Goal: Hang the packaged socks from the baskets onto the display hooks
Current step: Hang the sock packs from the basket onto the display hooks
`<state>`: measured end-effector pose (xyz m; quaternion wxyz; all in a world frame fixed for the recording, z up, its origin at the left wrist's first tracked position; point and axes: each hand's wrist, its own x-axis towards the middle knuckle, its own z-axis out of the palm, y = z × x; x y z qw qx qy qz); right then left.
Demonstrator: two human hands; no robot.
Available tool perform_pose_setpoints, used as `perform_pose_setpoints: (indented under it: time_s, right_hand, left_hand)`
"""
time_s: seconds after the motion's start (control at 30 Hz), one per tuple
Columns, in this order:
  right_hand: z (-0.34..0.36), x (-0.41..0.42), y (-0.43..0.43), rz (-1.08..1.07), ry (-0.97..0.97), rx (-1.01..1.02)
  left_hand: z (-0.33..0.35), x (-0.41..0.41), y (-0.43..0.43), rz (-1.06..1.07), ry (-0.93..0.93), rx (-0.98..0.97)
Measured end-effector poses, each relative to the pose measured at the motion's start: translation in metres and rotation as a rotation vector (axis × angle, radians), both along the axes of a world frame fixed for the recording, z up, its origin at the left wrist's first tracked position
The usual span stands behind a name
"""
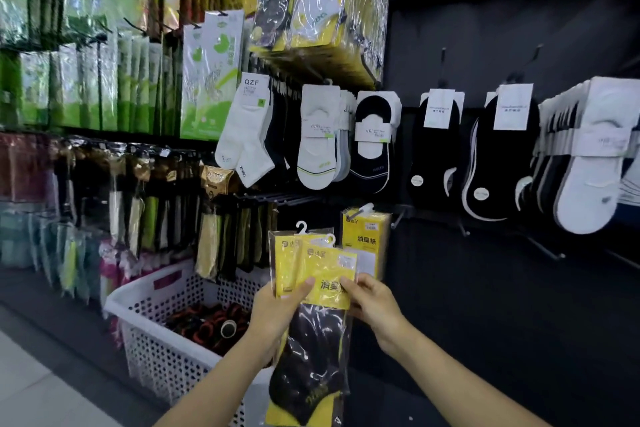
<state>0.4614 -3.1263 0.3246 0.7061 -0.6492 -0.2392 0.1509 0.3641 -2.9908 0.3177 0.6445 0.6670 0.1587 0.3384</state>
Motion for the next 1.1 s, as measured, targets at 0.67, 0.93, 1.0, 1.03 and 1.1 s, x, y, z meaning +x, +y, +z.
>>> perform_pose_setpoints:
  time_s: [0.67, 0.93, 1.0, 1.03, 1.1]
  right_hand:
    - [0.011, 0.099, 0.041, -0.51, 0.016, 0.011]
    - [-0.012, 0.128, 0.041, -0.694, 0.218, 0.006]
    - [-0.021, 0.126, 0.033, -0.723, 0.238, -0.007]
    - [-0.025, 0.124, 0.029, -0.712, 0.237, -0.018]
    - [-0.033, 0.117, 0.023, -0.633, 0.221, -0.025]
  left_hand:
    - [-0.004, 0.022, 0.059, 0.198, -0.086, 0.058]
    - [-0.031, 0.048, 0.062, 0.118, -0.029, 0.012]
    - [-0.036, 0.051, 0.059, 0.092, -0.021, -0.012]
    - [-0.038, 0.052, 0.057, 0.082, -0.016, -0.017]
    - [-0.041, 0.054, 0.051, 0.055, -0.005, -0.017]
